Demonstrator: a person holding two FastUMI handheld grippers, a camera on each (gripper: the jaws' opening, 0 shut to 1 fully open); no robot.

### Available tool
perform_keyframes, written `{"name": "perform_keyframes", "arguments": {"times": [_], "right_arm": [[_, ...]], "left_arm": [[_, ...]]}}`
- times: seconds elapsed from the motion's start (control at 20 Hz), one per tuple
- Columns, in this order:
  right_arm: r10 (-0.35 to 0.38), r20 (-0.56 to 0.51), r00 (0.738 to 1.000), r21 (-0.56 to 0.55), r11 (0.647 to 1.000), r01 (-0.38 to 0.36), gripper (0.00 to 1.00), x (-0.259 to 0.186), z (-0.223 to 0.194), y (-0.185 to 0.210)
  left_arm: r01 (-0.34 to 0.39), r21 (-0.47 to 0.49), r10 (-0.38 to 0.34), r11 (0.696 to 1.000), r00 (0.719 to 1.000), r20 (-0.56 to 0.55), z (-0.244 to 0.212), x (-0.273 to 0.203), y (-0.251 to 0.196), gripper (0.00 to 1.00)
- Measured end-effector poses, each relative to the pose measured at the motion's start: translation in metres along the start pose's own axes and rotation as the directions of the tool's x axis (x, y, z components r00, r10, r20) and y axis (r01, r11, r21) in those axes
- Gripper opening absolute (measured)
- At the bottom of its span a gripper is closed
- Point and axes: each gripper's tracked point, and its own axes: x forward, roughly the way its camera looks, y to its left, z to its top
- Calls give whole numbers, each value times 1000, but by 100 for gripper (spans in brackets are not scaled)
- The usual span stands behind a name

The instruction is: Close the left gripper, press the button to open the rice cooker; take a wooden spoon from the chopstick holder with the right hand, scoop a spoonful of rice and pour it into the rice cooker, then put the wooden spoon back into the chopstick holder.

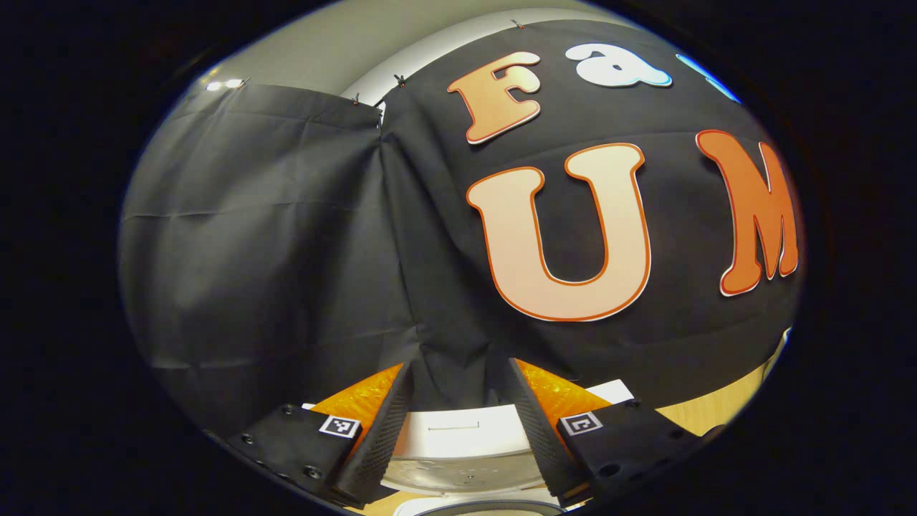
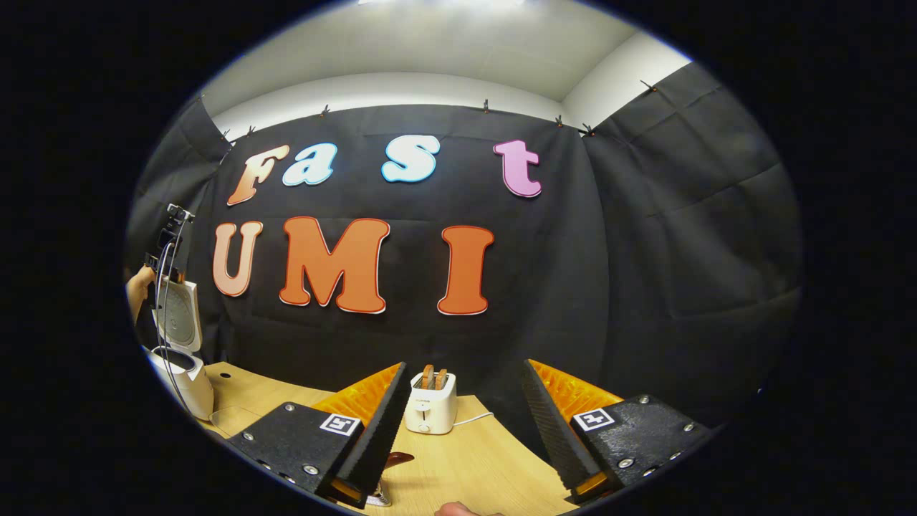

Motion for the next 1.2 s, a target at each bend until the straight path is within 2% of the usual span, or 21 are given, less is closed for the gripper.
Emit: {"name": "perform_keyframes", "arguments": {"times": [0.05,0.1,0.2,0.25,0.3,0.35,0.4,0.7,0.8,0.85,0.9,0.95,1.0,1.05,1.15,1.2], "right_arm": [[8,-5,1000,0,1000,-8,92,1,-3,2],[11,-9,1000,1,1000,-11,92,1,-6,3],[29,-22,999,5,1000,-29,92,1,-12,8],[37,-27,999,9,999,-37,92,2,-15,11],[48,-33,998,13,999,-48,92,3,-18,14],[54,-40,998,19,998,-53,92,4,-21,14],[69,-41,997,26,997,-68,92,4,-24,16],[159,-46,986,62,986,-156,93,8,-37,33],[205,-54,977,106,974,-199,92,12,-42,44],[228,-67,971,125,968,-218,92,13,-48,50],[247,-77,966,136,962,-235,93,13,-52,55],[254,-77,964,140,960,-242,92,14,-53,54],[260,-71,963,137,959,-249,93,15,-52,54],[262,-68,963,135,958,-251,93,16,-52,53],[271,-60,961,136,956,-261,93,13,-50,54],[273,-55,961,135,955,-264,92,12,-49,53]], "left_arm": [[22,-23,-22,999,1000,-6,0,-1,-3,84],[33,-42,-33,999,999,-7,1,-1,0,76],[53,-82,-55,995,998,-29,-3,-7,-3,72],[62,-92,-66,994,997,-41,-3,-14,-3,66],[73,-95,-79,993,995,-59,-6,-20,-5,66],[85,-101,-93,991,993,-73,-7,-25,-5,72],[95,-110,-105,989,991,-88,-8,-38,-7,73],[130,-110,-142,986,983,-119,-32,-95,-10,72],[152,-137,-177,979,966,-188,-56,-107,-19,72],[147,-150,-183,978,946,-268,-80,-112,-23,72],[114,-143,-160,983,914,-374,-108,-128,-22,72],[109,-148,-158,983,912,-377,-117,-136,-23,70],[124,-136,-165,983,923,-347,-117,-142,-27,68],[130,-129,-167,983,926,-339,-123,-147,-29,72],[142,-140,-188,980,890,-415,-152,-162,-32,72],[146,-140,-192,979,886,-421,-161,-167,-33,66]]}}
